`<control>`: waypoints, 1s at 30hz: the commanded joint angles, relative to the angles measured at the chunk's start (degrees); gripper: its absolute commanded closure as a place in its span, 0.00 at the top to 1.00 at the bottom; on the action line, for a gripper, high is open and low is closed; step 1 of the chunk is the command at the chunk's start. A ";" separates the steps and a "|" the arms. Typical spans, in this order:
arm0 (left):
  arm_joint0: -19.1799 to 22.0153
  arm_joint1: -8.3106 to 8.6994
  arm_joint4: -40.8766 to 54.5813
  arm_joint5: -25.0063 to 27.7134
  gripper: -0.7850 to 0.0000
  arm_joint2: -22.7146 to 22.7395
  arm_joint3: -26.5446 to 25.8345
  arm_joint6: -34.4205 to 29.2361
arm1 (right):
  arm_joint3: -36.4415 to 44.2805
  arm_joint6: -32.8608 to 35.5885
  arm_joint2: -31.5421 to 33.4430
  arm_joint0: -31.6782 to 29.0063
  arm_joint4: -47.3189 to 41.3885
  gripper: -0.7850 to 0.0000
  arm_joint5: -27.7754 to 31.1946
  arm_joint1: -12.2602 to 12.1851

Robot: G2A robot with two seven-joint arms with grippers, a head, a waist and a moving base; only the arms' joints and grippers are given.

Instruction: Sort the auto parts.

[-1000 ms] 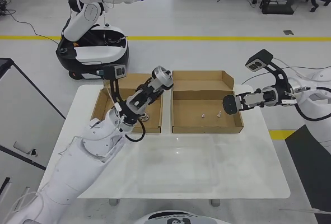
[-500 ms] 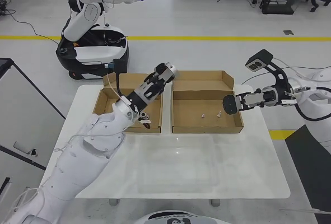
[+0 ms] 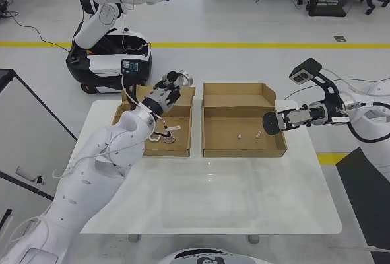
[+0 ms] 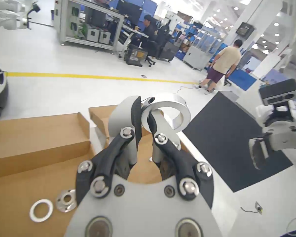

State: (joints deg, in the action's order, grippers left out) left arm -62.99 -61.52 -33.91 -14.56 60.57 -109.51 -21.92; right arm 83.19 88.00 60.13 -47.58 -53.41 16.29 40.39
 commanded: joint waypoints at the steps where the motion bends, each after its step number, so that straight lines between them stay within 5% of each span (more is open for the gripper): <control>1: -0.25 0.13 -1.63 -1.46 0.00 0.65 -0.20 -2.35 | 0.00 0.00 0.00 0.00 -0.02 1.00 0.00 0.00; 8: -0.80 0.27 -3.96 -6.35 0.00 2.41 -0.26 -9.29 | 0.00 0.00 0.00 0.00 -0.02 1.00 0.00 0.00; 22: -1.16 0.10 -4.40 -7.77 0.00 2.44 0.49 -8.84 | 0.00 0.00 0.00 0.00 -0.02 1.00 0.00 0.00; 30: 6.91 -1.38 -13.57 -20.42 0.00 -3.91 8.33 -20.36 | 0.00 0.00 0.00 0.00 -0.02 1.00 0.00 0.00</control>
State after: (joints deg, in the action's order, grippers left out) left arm -57.27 -62.69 -45.97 -33.62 57.85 -102.11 -40.37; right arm 83.19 88.00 60.13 -47.58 -53.41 16.29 40.39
